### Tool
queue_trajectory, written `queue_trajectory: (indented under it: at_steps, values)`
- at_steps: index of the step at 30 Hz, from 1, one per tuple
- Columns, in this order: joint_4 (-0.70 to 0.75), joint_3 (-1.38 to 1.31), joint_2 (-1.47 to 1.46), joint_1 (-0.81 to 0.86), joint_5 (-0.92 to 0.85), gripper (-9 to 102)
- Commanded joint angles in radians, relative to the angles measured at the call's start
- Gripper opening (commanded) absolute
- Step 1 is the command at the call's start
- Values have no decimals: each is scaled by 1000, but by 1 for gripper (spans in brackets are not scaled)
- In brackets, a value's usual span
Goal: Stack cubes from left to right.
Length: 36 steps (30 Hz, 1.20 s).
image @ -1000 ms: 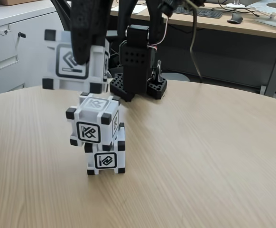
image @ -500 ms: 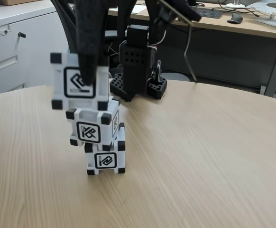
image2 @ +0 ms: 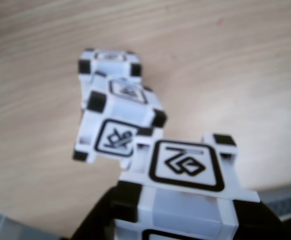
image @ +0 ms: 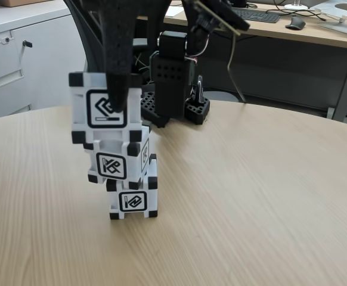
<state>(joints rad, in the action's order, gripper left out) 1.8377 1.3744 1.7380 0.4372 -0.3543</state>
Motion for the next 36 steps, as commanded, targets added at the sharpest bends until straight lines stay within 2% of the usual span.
queue_trajectory:
  at_steps: [1, 19, 36]
  values:
    - [64, -40, 21, 8, -20, 0]
    - [63, 130, 20, 8, -100, 0]
    - [55, 110, 14, 8, -60, 0]
